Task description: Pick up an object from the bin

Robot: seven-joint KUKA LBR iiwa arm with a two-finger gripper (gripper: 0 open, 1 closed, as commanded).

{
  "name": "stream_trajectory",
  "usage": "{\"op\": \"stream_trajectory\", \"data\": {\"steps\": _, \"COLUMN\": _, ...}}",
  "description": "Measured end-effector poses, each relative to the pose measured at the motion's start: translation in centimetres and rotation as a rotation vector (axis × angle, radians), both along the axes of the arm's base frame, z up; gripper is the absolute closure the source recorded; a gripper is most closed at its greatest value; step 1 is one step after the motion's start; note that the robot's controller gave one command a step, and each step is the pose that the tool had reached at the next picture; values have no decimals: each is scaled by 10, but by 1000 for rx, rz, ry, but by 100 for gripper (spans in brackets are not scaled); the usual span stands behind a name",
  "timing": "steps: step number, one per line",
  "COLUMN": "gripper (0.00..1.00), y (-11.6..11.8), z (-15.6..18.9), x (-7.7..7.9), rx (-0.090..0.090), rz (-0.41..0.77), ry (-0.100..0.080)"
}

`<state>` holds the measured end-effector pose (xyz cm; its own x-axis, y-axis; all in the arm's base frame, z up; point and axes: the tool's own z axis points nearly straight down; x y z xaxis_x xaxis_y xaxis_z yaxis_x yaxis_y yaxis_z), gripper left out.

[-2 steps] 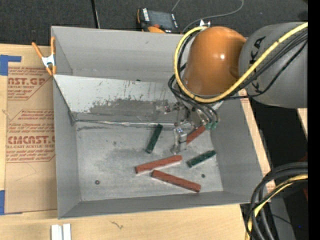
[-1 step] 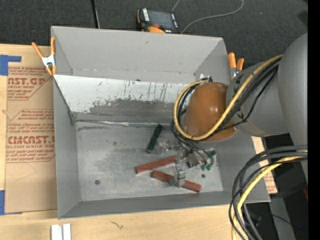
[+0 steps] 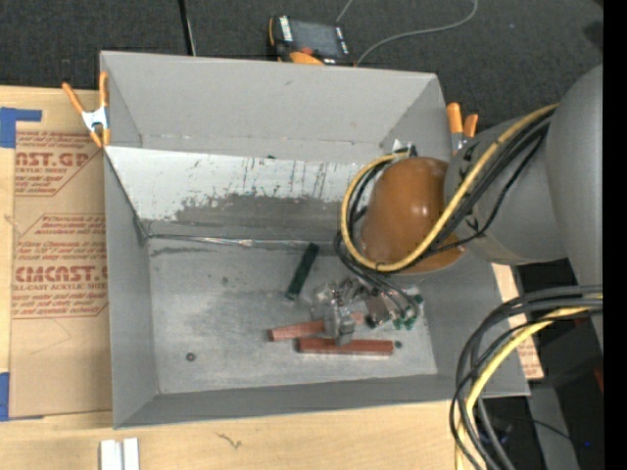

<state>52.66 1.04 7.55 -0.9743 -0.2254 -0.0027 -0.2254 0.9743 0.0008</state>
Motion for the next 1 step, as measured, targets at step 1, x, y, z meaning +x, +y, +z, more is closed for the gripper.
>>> {"op": "stream_trajectory", "data": {"steps": 1, "gripper": 100, "y": 15, "z": 189, "x": -27, "rx": -1, "rz": 10, "ry": -6}}
